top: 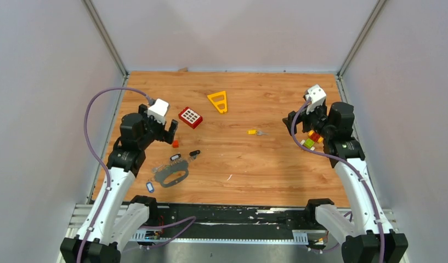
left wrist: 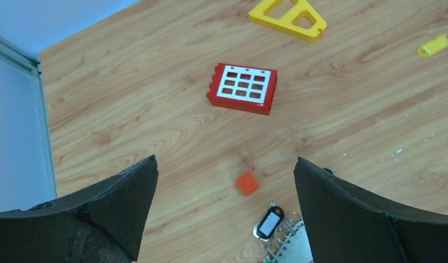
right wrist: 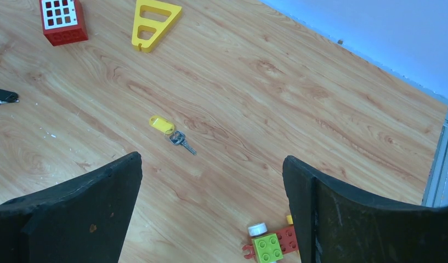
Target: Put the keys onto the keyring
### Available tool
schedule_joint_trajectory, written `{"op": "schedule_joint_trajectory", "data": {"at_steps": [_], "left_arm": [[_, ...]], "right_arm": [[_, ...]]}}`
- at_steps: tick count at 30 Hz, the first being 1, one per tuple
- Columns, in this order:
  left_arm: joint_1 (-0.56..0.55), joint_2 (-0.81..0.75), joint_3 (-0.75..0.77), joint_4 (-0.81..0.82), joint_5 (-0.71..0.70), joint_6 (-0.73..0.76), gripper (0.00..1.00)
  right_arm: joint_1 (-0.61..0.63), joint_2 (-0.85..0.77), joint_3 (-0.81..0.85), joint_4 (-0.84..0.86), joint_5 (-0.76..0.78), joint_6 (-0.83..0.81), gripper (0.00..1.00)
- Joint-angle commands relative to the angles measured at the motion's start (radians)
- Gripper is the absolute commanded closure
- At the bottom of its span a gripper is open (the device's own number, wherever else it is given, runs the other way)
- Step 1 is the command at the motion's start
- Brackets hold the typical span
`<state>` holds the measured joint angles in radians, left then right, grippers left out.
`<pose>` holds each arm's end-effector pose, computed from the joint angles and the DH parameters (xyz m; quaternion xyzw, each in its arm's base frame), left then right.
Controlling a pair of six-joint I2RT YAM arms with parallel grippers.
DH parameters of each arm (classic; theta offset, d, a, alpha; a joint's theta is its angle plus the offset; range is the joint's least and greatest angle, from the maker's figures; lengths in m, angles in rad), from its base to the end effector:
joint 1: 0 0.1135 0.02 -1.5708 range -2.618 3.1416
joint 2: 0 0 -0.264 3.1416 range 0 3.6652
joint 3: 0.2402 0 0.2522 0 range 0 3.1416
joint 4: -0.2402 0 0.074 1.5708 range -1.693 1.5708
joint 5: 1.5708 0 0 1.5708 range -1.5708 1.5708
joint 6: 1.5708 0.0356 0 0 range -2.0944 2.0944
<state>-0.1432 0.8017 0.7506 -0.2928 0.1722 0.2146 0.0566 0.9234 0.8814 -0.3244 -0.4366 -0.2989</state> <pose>0.1840 -0.0327 0.3138 0.1937 0.7928 -0.0498 0.5757 0.2061 0.0268 0.3357 -0.2630 0.7702 0.1103 0.5705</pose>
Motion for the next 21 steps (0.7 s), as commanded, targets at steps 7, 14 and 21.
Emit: {"op": "schedule_joint_trajectory", "data": {"at_steps": [7,14,21], "left_arm": [[0.004,0.048,0.04,-0.079,0.071,0.063,0.0],[0.003,0.122,0.121,-0.308,-0.006,0.181,0.0],[0.004,0.254,0.214,-0.655,-0.134,0.355,0.16]], "right_arm": [[0.002,0.009,0.007,0.009,0.002,-0.025,0.0],[0.003,0.013,0.02,-0.013,-0.004,-0.042,0.0],[0.025,0.028,0.022,-0.03,-0.029,-0.066,0.0]]}}
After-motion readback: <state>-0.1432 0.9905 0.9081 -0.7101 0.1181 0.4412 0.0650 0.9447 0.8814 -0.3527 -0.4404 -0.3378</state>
